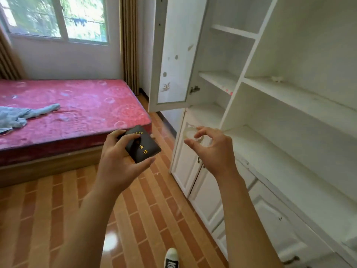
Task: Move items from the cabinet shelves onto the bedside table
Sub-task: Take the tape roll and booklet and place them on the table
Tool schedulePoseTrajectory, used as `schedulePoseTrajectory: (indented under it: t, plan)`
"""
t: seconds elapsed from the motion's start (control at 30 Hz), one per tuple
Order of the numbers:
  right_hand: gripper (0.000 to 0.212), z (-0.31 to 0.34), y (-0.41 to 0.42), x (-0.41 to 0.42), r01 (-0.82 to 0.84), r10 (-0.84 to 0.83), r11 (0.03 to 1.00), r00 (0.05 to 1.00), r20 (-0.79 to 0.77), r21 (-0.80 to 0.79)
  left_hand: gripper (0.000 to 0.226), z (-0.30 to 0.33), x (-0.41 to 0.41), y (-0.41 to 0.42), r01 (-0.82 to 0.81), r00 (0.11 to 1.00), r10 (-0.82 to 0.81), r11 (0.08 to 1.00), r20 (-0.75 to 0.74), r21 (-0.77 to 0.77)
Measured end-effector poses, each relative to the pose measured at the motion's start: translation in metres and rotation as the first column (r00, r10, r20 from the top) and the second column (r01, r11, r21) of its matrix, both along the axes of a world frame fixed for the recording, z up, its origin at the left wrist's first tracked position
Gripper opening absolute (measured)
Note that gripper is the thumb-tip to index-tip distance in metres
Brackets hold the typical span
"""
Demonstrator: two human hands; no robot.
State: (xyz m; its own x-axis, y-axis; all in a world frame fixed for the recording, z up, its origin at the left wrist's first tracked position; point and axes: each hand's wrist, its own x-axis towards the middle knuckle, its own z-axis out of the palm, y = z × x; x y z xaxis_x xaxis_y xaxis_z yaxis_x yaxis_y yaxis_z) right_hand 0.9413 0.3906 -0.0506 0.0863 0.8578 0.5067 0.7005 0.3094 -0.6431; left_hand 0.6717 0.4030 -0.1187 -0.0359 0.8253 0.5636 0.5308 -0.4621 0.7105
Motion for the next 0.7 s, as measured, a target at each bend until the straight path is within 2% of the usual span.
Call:
schedulePoseTrajectory:
  t: [0.33, 0.7]
  plan:
    - [0.027, -0.012, 0.117, -0.106, -0.305, 0.304, 0.952, 0.952, 0.039, 0.019, 0.074, -0.001, -0.091, 0.019, -0.316, 0.949, 0.316, 0.949, 0.002, -0.020]
    - [0.027, -0.018, 0.241, -0.192, -0.570, 0.571, 0.820, 0.821, -0.018, 0.048, 0.076, -0.002, -0.137, 0.076, -0.554, 0.832, 0.553, 0.830, -0.037, -0.066]
